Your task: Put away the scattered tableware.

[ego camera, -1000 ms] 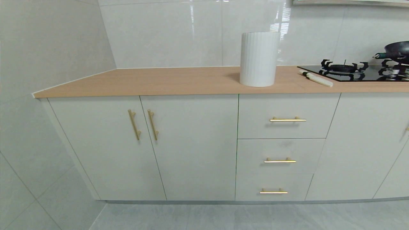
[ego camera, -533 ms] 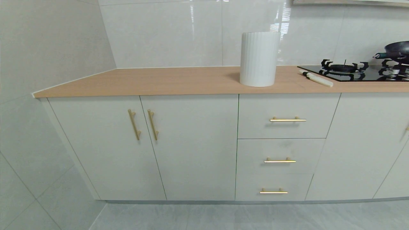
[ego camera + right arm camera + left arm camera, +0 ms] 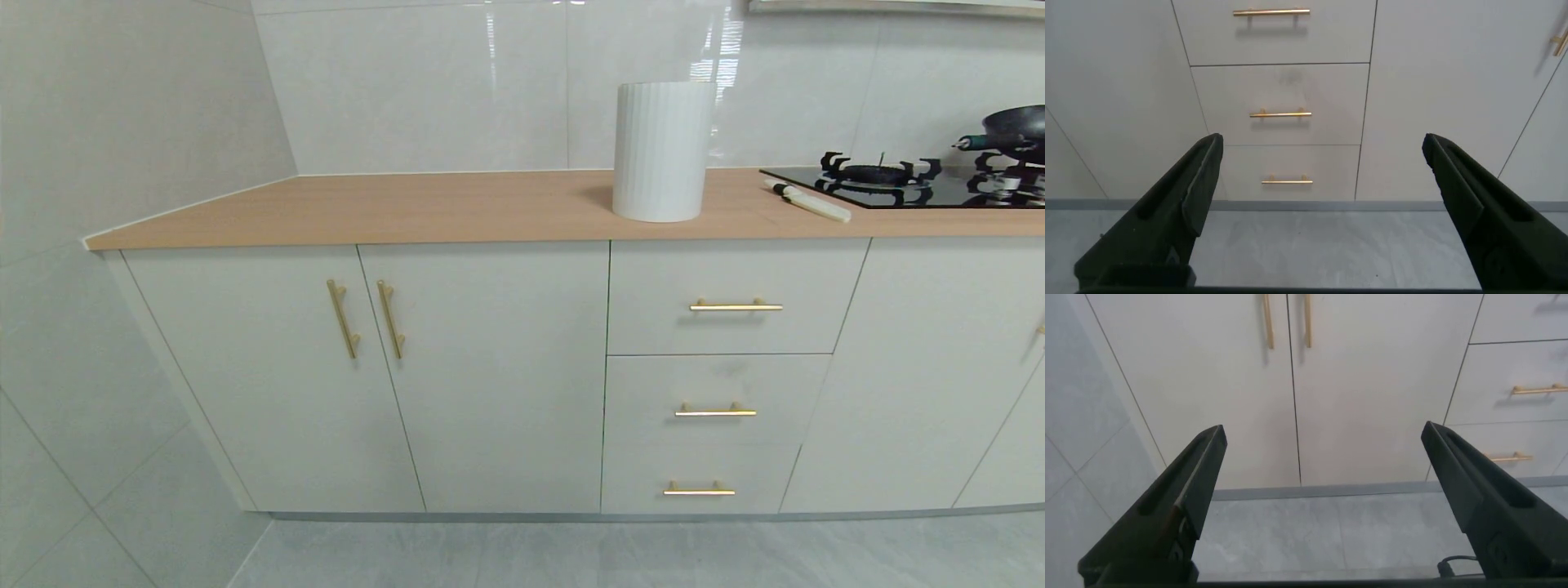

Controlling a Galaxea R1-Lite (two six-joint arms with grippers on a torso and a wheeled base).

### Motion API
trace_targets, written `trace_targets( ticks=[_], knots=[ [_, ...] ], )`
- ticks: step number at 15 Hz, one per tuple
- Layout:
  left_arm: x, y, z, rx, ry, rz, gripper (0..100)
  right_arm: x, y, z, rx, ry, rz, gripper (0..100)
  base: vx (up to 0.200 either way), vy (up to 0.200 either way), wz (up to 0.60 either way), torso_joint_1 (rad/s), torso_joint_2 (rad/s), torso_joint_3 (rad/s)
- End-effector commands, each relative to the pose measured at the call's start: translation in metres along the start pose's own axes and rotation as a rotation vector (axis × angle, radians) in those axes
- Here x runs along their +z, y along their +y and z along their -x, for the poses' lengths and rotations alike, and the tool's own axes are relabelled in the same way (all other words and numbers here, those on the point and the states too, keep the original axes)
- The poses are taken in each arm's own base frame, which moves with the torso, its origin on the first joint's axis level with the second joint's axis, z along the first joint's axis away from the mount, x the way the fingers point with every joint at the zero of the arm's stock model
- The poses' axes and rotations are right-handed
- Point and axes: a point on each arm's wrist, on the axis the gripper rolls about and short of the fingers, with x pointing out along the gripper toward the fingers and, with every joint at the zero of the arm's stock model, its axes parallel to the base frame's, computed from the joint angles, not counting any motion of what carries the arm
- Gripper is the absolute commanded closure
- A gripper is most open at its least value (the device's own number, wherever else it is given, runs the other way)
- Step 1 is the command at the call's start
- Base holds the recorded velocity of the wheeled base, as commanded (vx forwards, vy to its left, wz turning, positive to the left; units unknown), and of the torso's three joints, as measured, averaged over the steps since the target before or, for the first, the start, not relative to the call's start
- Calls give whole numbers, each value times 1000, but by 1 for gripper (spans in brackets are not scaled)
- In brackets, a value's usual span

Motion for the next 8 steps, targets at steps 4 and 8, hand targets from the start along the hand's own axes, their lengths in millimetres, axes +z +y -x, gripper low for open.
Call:
trace_targets(
  ticks=[4, 8],
  knots=[
    [0, 0, 0, 0, 2, 0, 0, 0, 0, 0, 0, 4, 0, 0, 0, 0, 0, 0, 0, 0],
    [0, 0, 0, 0, 0, 0, 0, 0, 0, 0, 0, 4, -2, 0, 150, 0, 0, 2, 3, 3]
  ],
)
